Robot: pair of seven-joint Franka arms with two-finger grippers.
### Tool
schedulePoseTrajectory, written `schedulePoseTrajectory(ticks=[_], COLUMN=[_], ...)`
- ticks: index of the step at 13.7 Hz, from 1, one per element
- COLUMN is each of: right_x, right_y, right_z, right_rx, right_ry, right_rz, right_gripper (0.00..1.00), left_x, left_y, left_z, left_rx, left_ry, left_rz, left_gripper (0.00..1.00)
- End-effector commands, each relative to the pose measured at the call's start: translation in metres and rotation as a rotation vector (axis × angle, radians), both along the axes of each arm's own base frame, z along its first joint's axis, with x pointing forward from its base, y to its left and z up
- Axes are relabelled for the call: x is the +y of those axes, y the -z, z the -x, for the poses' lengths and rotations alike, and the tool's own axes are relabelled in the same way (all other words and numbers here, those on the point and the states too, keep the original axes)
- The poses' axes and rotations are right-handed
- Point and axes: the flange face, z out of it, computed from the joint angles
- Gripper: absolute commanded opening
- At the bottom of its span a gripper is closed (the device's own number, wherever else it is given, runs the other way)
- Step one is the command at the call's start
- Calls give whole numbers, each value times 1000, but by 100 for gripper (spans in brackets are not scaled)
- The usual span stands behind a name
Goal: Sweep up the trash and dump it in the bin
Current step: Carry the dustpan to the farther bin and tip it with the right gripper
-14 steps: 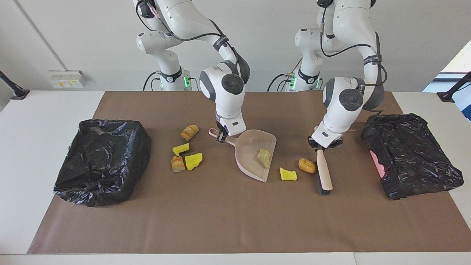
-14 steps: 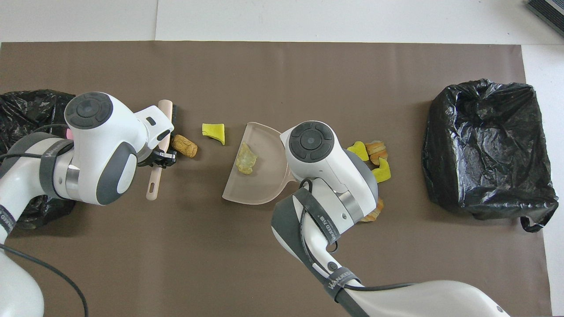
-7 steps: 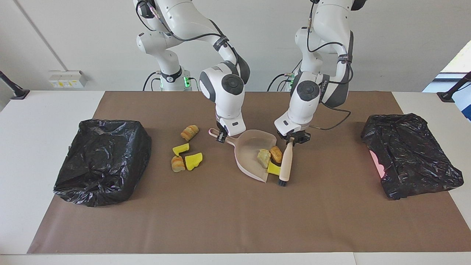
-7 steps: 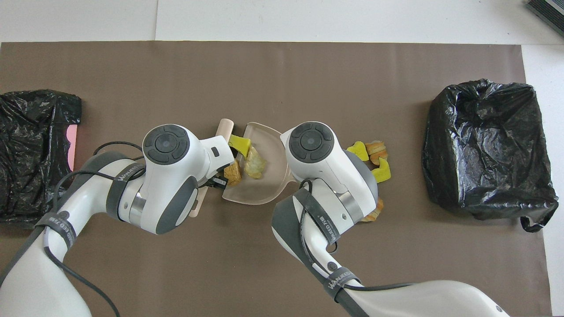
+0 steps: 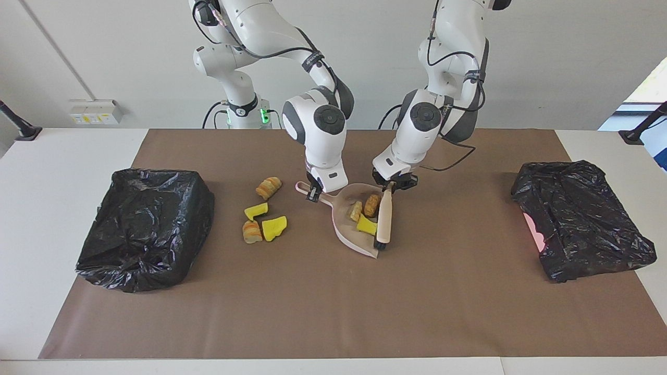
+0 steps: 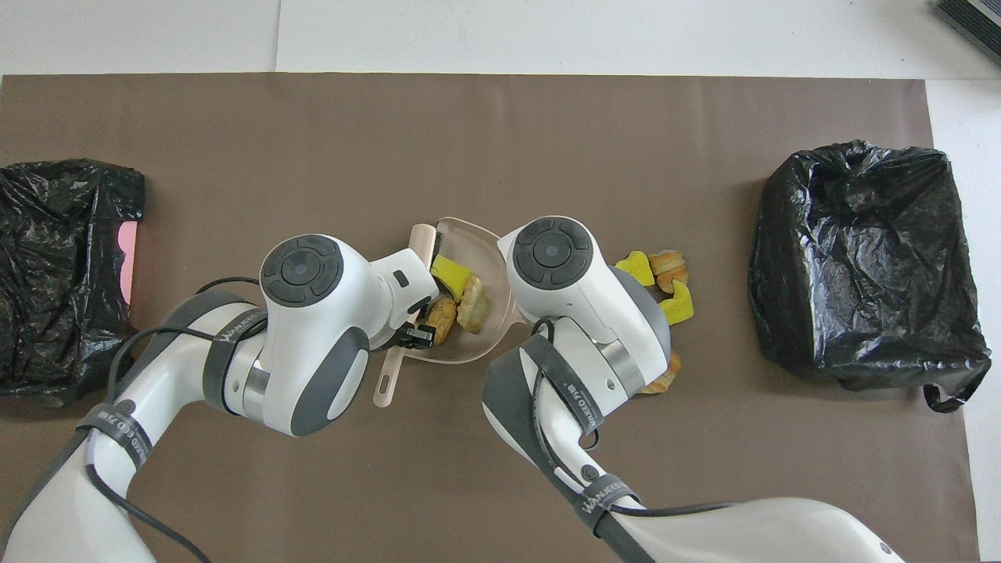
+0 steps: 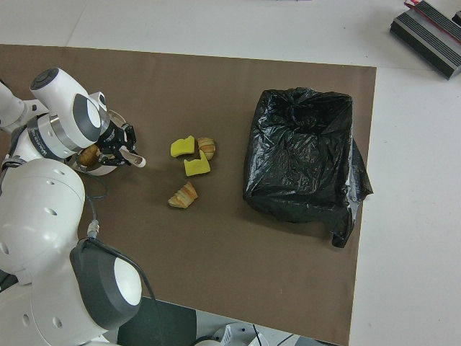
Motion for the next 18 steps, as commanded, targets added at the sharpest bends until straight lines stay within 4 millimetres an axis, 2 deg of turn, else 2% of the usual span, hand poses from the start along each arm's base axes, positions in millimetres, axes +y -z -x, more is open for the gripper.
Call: schedulePoseTrajectory(ticks=[1, 4, 5, 7, 8, 10, 13, 16, 18], right_x=[-5, -8, -17, -54, -71, -121, -193, -283, -340], right_y=[1, 0, -2, -34, -56, -95, -142, -176, -192], right_z=[3, 2, -2, -14, -16, -23, -33, -35, -35], right_rx=[-17, -9, -7, -24, -34, -54, -114, -126, -117], right_ry=[29, 35, 52, 104, 129, 206, 286, 310, 318], right_rz=[7, 12, 12, 4, -1, -6, -31, -37, -35], right_gripper=[0, 0, 0, 0, 0, 0, 0, 0, 0], left_x=[23, 45, 50, 57, 60, 61, 36, 10, -7], left_y=[-38, -57, -59, -51, -46, -33, -24, -14, -9], left_z=[-3, 0, 2, 17, 31, 66, 126, 194, 226], left_rx=[11, 23, 16, 13, 18, 24, -3, -2, -17], left_ry=[-49, -82, -84, -117, -126, -133, -190, -219, -241], left_rz=[11, 3, -8, -76, -86, -99, -108, -146, -170], left_gripper=[0, 0, 0, 0, 0, 0, 0, 0, 0])
